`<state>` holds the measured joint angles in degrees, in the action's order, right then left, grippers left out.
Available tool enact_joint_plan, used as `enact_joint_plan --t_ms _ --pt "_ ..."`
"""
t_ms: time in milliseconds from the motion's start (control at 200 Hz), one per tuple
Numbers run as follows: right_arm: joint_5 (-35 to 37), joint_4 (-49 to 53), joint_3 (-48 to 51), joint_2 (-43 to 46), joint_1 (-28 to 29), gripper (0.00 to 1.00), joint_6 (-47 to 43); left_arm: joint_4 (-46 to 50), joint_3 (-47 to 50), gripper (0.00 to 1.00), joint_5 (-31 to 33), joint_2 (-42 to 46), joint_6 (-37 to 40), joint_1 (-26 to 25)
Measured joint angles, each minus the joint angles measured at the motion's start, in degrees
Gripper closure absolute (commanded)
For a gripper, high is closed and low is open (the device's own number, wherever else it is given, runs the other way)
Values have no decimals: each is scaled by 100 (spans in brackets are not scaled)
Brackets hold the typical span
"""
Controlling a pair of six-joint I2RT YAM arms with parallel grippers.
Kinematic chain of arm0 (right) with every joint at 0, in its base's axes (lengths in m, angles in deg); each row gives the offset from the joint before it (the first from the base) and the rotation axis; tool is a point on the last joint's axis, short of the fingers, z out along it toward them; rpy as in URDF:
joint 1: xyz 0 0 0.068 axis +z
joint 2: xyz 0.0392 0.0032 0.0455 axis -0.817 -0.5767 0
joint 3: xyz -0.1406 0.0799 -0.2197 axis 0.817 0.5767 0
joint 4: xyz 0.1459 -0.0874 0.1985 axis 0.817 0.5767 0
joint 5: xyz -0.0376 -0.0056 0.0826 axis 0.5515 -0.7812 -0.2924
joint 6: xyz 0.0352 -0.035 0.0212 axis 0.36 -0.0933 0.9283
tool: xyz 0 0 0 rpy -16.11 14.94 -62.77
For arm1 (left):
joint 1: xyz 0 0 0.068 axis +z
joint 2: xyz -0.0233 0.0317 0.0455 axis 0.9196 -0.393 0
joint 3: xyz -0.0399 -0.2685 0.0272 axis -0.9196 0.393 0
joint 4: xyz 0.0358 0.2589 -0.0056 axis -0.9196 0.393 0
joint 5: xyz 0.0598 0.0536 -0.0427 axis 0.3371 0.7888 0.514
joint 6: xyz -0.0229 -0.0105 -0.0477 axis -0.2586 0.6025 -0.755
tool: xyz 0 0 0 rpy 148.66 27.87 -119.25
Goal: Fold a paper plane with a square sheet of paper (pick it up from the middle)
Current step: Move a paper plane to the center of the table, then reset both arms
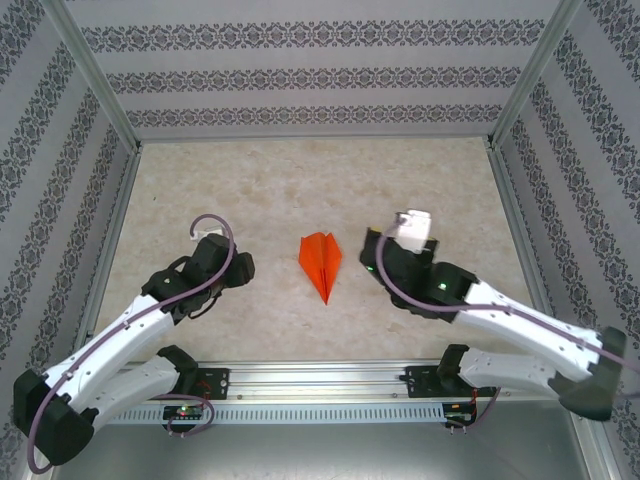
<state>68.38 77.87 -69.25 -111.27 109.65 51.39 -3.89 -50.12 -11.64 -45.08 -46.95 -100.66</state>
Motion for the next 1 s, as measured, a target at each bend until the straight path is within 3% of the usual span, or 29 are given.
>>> enact_joint_plan --t_ms 95,285,360,450,649,769,999 --pt "63 -310 682 660 -857 2 -570 0 0 0 509 85 72 4" --pt "-321 -1231 1569 1064 -2470 2 -1692 -7 0 0 1576 -7 160 11" --pt "-756 -2004 2035 920 -3163 2 -2177 -79 7 0 1884 -96 249 66" --pt "-1207 -2245 2157 433 -3821 2 -2544 -214 9 0 2159 -249 400 247" --pt "-1869 -4446 2695 -658 -4341 2 -3567 -767 52 0 2455 -560 833 726" --pt "-2350 -5259 2726 -1478 -4673 3 -3921 -1217 216 0 2533 -678 1137 1008" --pt "-3397 -7119 2708 -2179 -4903 4 -4369 -2280 625 0 2544 -883 1731 1390"
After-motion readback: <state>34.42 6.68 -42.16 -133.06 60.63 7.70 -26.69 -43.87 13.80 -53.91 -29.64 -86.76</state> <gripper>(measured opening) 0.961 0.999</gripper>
